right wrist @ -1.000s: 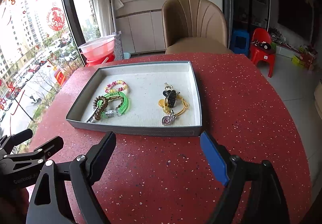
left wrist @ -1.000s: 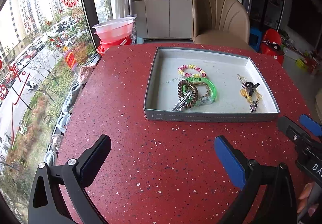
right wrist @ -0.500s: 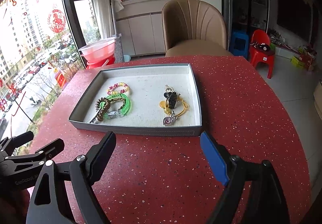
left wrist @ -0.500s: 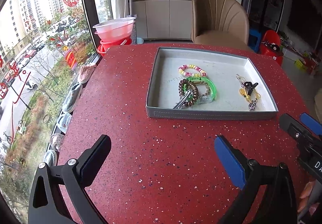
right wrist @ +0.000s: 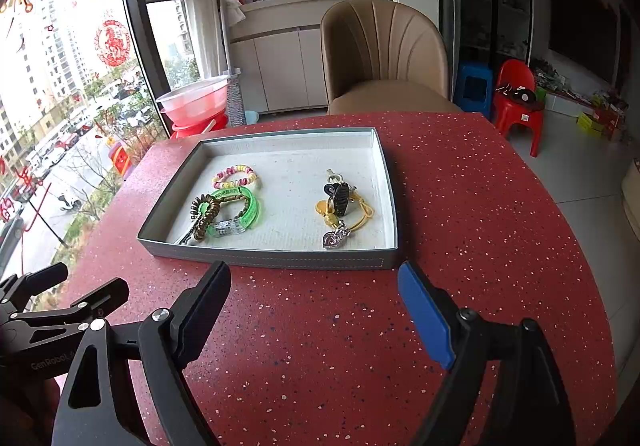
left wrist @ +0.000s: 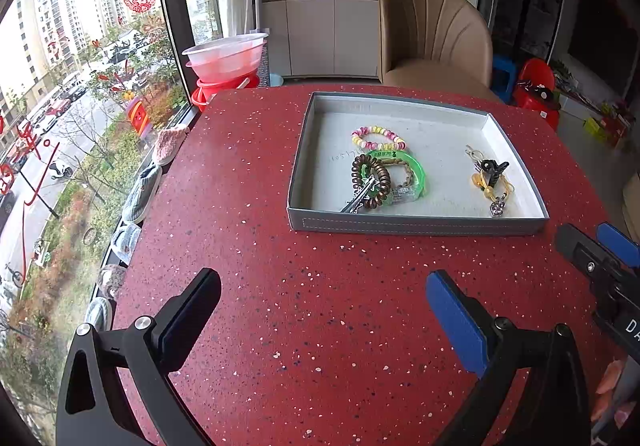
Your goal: Organize jewelry
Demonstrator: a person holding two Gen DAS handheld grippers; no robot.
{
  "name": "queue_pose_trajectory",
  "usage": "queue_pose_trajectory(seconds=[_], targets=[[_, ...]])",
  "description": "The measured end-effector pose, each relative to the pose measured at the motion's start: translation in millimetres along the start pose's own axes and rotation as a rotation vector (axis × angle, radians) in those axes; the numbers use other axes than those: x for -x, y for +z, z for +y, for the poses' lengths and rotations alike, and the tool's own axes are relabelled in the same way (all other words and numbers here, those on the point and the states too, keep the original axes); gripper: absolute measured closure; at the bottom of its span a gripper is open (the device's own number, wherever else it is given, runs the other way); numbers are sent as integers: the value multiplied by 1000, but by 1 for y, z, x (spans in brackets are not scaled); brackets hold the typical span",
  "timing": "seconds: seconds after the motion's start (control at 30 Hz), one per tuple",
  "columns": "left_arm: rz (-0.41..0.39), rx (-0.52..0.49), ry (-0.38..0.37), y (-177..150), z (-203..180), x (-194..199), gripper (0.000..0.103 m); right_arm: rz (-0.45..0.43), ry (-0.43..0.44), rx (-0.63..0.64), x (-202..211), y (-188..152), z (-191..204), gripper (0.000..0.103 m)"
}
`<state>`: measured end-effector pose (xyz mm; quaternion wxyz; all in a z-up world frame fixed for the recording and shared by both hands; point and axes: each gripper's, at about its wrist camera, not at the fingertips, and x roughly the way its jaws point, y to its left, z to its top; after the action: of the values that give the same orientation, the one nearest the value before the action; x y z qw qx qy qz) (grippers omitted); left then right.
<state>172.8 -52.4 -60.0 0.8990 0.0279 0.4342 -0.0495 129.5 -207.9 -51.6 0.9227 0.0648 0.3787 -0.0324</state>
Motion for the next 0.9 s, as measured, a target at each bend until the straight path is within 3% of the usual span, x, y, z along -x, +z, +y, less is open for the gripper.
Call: queue_pose_trajectory(seconds=[0.9], targets=[[4,1,11,2,2,4,0,9,-9,-10,5,-3,-1,15]])
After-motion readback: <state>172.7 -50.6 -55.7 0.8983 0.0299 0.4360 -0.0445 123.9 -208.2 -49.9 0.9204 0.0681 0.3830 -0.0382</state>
